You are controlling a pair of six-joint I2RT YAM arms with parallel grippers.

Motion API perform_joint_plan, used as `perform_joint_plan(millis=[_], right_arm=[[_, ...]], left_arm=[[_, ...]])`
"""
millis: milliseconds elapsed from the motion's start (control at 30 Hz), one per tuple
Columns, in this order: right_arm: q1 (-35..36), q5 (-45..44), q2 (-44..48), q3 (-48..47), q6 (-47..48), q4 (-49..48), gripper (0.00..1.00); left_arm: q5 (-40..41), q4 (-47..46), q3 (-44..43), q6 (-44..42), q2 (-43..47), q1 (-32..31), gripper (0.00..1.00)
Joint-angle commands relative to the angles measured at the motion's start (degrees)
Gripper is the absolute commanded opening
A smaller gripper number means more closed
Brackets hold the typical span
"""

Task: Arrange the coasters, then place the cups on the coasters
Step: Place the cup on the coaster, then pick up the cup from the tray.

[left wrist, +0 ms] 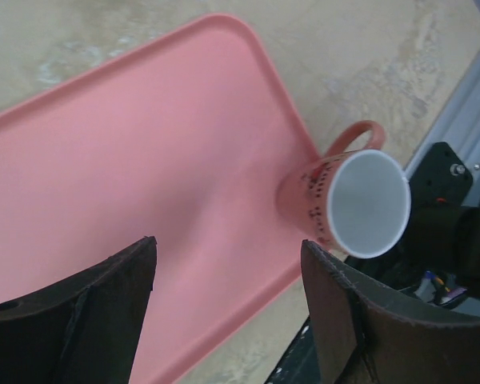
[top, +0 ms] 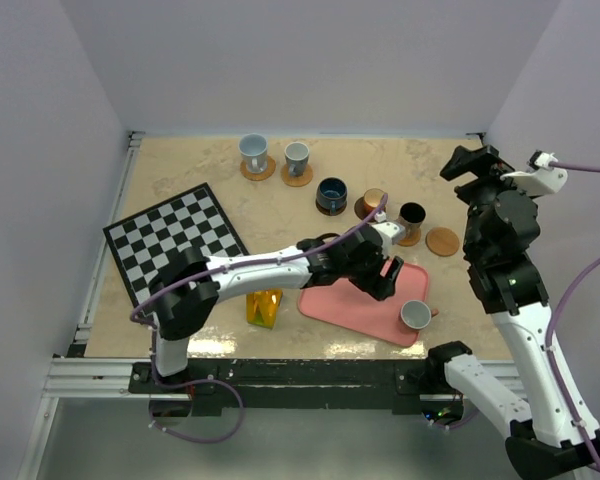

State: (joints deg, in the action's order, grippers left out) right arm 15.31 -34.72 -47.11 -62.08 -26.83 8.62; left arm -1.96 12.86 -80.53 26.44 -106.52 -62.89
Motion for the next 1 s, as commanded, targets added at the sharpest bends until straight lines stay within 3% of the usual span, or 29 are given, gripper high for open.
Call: perform_joint_plan(millis=[0,300,467,600,800,833,967], right_arm=[[-0.1,1.8,0.8,-2.3,1.4,2.5,0.91],[-0.2,3.9,1.7,-1.9,1.4,3.2,0.92],[-0.2,4.0,1.8,-1.5,2.1,3.5,0.91],[-0.2,4.2,2.2,-1.2,2.0,3.5,0.91],[-0.3,4.0,2.8,-2.1,1.8,4.3,0.91],[-0.2,4.0,2.9,-2.4,2.0,4.6,0.91],[-0.2,6.2,3.3,-3.3,3.5,4.8,0.92]], left_arm=[[-6.4,-1.7,-6.8,5.5,-4.9,-2.4,0.77],[-7.9,3.0,-13.5,7.0,-12.7,-4.0,0.77],[-8.4,5.7,-16.6,5.7,-15.0,-5.0,0.68],[-9.4,7.8,-19.3,4.7,-17.2,-5.6,0.49],[-8.2,11.0,-21.5,2.9,-18.2,-5.7,0.04],[-6.8,11.4,-21.2,2.4,-17.5,-5.6,0.0],[-1.1,14.4,-20.2,-1.1,-12.8,-4.4,0.0]])
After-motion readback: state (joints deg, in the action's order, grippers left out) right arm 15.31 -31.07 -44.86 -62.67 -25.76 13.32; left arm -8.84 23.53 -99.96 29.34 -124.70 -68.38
